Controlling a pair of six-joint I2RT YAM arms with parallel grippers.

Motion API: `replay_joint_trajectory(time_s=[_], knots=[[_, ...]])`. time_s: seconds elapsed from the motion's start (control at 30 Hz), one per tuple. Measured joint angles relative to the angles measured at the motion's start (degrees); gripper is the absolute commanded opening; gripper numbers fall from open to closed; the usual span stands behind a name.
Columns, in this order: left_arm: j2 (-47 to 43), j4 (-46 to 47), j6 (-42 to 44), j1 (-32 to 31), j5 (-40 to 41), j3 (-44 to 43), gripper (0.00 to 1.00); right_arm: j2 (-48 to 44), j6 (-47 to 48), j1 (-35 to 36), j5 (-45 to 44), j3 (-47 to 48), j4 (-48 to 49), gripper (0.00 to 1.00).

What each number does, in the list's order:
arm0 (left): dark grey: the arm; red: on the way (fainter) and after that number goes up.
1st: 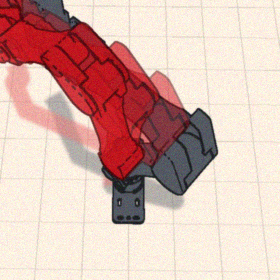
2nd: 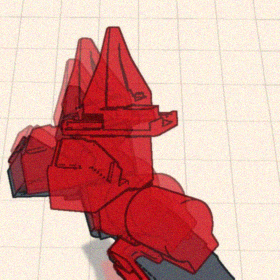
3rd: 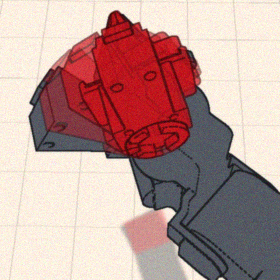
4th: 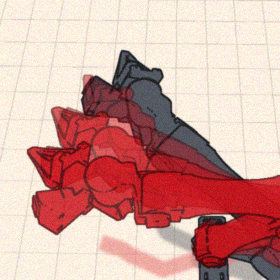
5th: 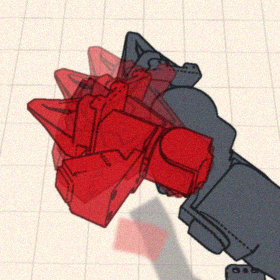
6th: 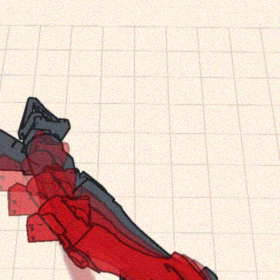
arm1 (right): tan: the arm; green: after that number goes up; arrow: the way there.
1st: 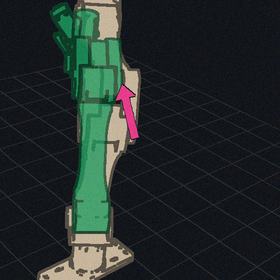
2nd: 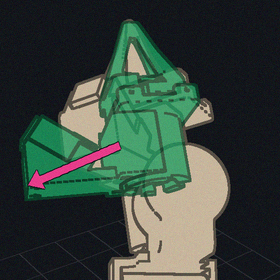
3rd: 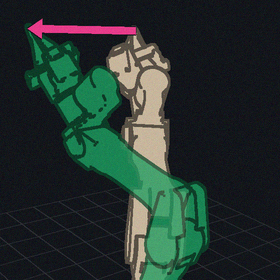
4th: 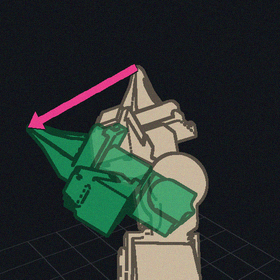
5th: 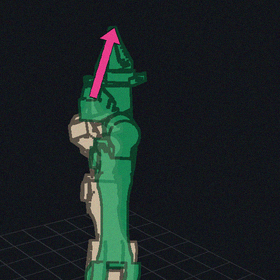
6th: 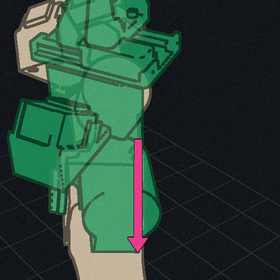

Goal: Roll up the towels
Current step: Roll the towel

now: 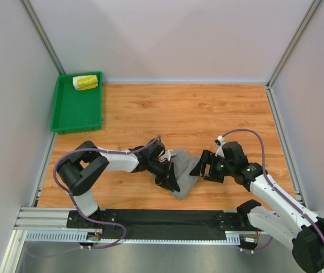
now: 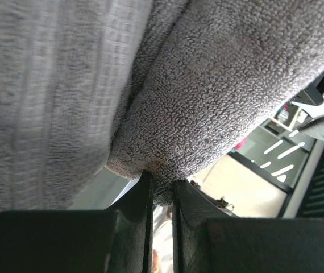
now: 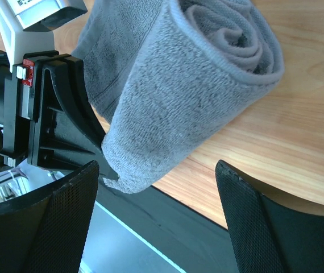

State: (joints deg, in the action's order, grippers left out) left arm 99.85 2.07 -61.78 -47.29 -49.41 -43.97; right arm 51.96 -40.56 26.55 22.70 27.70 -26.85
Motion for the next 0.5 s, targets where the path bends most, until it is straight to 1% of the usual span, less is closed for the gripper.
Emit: replay_joint_trajectory(time_s=[0.2,0.37,0.4,0.5], knots=[[1.38,2.51,-0.96,1.99,-2.99,1.29,0.00,4.11,-1.73,0.00,1.07,-2.64,6.80,0.84],[2.01,3.76,-1.01,2.84,-4.17,1.70,0.01,7.15,-2.80,0.00,1.73,-3.69,11.82,0.79],[2.19,3.98,-1.05,3.02,-4.37,1.70,0.01,7.85,-3.02,0.00,1.95,-3.96,13.11,0.77],[2.54,4.72,-1.42,3.32,-4.68,1.79,0.03,9.57,-3.72,0.00,2.60,-5.31,17.49,0.55]])
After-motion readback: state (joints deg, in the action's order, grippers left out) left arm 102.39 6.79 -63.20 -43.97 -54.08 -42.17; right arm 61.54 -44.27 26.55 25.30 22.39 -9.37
